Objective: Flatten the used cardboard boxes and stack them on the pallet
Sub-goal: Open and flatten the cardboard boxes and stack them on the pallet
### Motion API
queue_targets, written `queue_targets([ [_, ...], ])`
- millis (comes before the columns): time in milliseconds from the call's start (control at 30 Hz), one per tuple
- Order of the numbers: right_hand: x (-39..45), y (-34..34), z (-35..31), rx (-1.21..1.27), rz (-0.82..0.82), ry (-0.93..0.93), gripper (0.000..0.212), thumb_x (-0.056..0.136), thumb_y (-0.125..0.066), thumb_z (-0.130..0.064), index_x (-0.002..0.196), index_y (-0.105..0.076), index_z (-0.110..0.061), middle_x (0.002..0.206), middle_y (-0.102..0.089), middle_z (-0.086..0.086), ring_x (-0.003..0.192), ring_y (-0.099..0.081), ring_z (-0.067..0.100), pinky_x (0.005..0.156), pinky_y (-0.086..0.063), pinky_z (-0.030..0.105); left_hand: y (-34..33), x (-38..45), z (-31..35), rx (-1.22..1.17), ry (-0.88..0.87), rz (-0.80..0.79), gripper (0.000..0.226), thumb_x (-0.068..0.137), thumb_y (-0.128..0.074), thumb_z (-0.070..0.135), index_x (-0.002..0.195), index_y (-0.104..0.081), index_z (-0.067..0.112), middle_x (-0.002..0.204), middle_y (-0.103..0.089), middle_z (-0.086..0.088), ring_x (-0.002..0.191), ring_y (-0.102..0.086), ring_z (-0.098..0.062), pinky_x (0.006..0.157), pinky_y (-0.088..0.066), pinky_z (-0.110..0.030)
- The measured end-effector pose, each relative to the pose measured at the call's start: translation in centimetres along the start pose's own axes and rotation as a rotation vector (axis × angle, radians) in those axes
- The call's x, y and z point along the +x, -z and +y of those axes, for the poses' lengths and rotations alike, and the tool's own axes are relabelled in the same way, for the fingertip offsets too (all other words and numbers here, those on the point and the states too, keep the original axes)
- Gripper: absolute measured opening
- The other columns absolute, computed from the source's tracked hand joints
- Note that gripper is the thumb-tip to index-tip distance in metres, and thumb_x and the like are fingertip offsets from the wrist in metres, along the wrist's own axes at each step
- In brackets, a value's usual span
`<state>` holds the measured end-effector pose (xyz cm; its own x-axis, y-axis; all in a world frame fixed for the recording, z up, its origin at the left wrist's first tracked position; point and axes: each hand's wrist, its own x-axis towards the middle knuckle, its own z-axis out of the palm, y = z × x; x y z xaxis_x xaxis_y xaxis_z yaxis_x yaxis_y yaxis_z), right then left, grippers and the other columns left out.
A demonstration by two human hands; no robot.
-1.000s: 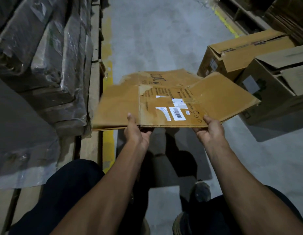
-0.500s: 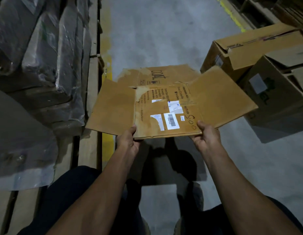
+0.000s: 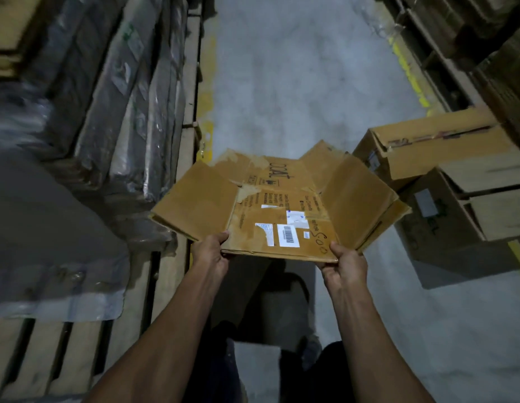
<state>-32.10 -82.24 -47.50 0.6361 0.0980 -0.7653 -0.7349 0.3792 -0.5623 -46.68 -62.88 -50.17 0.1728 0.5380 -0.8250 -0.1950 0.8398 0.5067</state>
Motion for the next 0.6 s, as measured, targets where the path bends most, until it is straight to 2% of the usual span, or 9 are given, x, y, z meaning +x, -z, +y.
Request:
queue_targets([
  [133,-6.6,-3.1,-4.8,-0.025,0.019,-0.017,0.051,0.091,-0.052,0.016,0.136,-0.052,-0.007,0.12,-0.067,0.02,0.099,-0.07,0.041,0.088,-0.054,0.064,-2.4,-7.4,4.6,-0.006,-0.023,0.011,0.037,0.085,-0.054,-0.018,0.123,-0.054,-0.018,0.117,-0.064,-0.031,0.086,-0.069,-0.037,0.05,-0.059,-0.038],
  [233,-11.5,-5.3,-8.8,-0.037,-0.001,-0.023,0.047,0.092,-0.05,0.016,0.132,-0.053,-0.007,0.119,-0.067,0.021,0.096,-0.07,0.042,0.081,-0.057,0.062,-4.3,-12.9,7.6,-0.023,-0.023,0.012,0.036,0.087,-0.053,-0.017,0.123,-0.051,-0.016,0.117,-0.064,-0.03,0.088,-0.07,-0.037,0.052,-0.06,-0.04],
  [333,-15.7,-7.4,-12.5,-0.032,-0.043,-0.022,0.048,0.093,-0.049,0.015,0.133,-0.052,-0.011,0.118,-0.067,0.021,0.095,-0.07,0.041,0.07,-0.06,0.059,-6.2,-17.6,10.3,-0.046,-0.058,0.024,0.034,0.086,-0.053,-0.018,0.12,-0.053,-0.015,0.113,-0.064,-0.029,0.084,-0.069,-0.036,0.054,-0.061,-0.042],
  [433,-19.0,-9.4,-15.7,-0.016,-0.091,-0.018,0.048,0.093,-0.051,0.015,0.135,-0.05,-0.007,0.119,-0.066,0.024,0.091,-0.071,0.041,0.055,-0.06,0.053,-8.0,-21.3,12.6,-0.047,-0.08,-0.008,0.036,0.085,-0.057,-0.016,0.121,-0.057,-0.015,0.116,-0.066,-0.029,0.088,-0.069,-0.037,0.056,-0.061,-0.045],
  [500,-20.7,-11.0,-17.8,-0.003,-0.131,-0.005,0.046,0.092,-0.051,0.015,0.135,-0.049,-0.002,0.115,-0.067,0.026,0.083,-0.073,0.039,0.053,-0.06,0.051,-9.4,-23.8,14.3,-0.064,-0.109,-0.023,0.037,0.084,-0.058,-0.015,0.121,-0.059,-0.014,0.115,-0.067,-0.028,0.085,-0.069,-0.036,0.064,-0.061,-0.048],
  [600,-22.8,-13.2,-20.5,0.007,-0.209,0.007,0.043,0.093,-0.053,0.013,0.134,-0.05,0.0,0.109,-0.069,0.025,0.075,-0.075,0.036,0.056,-0.06,0.051,-11.6,-26.9,16.8,-0.089,-0.165,-0.064,0.033,0.084,-0.059,-0.012,0.117,-0.062,-0.011,0.113,-0.068,-0.026,0.089,-0.07,-0.037,0.065,-0.062,-0.048],
])
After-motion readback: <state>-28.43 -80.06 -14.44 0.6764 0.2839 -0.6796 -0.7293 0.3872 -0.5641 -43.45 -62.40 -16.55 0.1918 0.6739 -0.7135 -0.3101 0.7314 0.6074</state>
